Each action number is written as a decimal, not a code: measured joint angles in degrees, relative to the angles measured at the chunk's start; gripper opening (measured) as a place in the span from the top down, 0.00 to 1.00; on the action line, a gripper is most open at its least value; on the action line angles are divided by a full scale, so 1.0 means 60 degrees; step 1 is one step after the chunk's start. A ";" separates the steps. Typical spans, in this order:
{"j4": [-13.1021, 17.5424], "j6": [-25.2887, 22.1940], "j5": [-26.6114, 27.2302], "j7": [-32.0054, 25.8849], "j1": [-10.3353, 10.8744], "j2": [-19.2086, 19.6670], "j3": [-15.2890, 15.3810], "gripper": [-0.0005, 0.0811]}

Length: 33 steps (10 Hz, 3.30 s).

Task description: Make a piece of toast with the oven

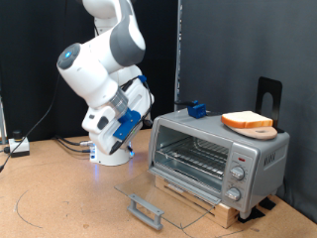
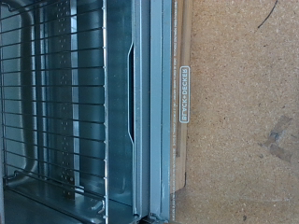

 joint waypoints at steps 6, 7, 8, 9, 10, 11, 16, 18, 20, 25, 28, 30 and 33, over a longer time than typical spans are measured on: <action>0.0514 -0.2201 0.0893 -0.3563 0.0385 -0.0483 0.0185 0.01; 0.0526 -0.2261 0.0607 -0.4299 0.0479 -0.0743 0.0336 0.01; 0.0546 -0.2404 0.0212 -0.5007 0.0585 -0.1029 0.0498 0.01; 0.0611 -0.2667 -0.0372 -0.5606 0.0667 -0.1301 0.0669 0.01; 0.0631 -0.2738 -0.0829 -0.6058 0.0731 -0.1539 0.0794 0.01; 0.0595 -0.2737 -0.0639 -0.5767 0.0707 -0.1515 0.0775 0.01; 0.0215 -0.2428 -0.0409 -0.8454 0.0926 -0.2966 0.0986 0.01; 0.0112 -0.2569 -0.0567 -0.8469 0.0924 -0.3690 0.1200 0.01; 0.0082 -0.2857 -0.0598 -0.8117 0.0907 -0.4363 0.1375 0.01; -0.0588 -0.1032 0.0319 -0.8907 0.1087 -0.5133 0.1954 0.01; -0.0942 -0.0923 0.0660 -0.8034 0.1183 -0.5747 0.2898 0.01; -0.1421 -0.0233 0.0442 -0.7022 0.1071 -0.6111 0.3881 0.01; -0.1812 0.0303 0.0416 -0.6827 0.0927 -0.6275 0.4401 0.01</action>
